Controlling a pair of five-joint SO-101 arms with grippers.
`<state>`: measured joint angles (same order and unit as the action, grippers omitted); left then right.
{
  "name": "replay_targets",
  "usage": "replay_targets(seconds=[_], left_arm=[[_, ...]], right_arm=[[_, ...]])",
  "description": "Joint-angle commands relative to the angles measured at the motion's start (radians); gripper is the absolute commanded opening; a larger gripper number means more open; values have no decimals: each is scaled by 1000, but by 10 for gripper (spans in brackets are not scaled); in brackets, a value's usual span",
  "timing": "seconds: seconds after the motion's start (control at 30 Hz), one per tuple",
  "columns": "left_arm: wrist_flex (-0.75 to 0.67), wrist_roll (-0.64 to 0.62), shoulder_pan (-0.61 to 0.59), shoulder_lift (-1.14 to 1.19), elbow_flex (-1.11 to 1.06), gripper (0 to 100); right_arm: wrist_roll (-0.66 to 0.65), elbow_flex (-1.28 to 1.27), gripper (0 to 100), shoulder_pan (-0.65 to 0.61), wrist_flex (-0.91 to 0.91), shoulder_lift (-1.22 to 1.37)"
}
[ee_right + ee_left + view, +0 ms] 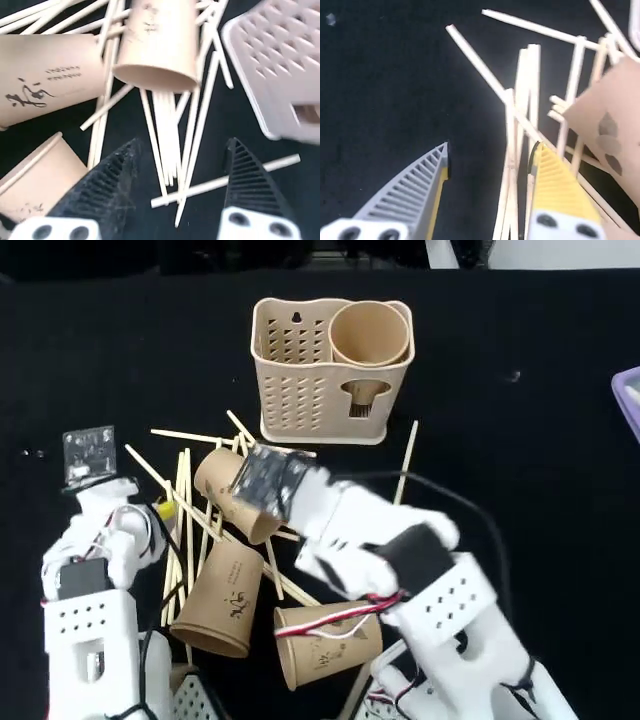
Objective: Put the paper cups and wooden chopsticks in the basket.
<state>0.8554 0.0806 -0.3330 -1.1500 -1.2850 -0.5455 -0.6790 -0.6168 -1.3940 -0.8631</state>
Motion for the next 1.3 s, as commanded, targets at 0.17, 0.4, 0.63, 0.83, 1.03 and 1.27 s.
replay_targets(seconds=[0.17, 0.4, 0.63, 0.83, 1.03, 1.27], left_arm=[[-196, -92, -13, -40, -171, 264], [-216, -89, -13, -32, -183, 264], [-212, -87, -15, -32, -185, 264], [-184, -89, -13, -35, -185, 264], [-178, -89, -18, -37, -185, 264], [-178, -87, -19, -34, -185, 264]], right_arm=[[-170, -305, 269, -91, 342, -58], [-190, -357, 269, -95, 493, -53], [-190, -367, 268, -140, 577, -39], [-227, -371, 268, -160, 634, 76], [-334, -364, 268, -91, 718, 209], [-328, -291, 227, -91, 810, 337]])
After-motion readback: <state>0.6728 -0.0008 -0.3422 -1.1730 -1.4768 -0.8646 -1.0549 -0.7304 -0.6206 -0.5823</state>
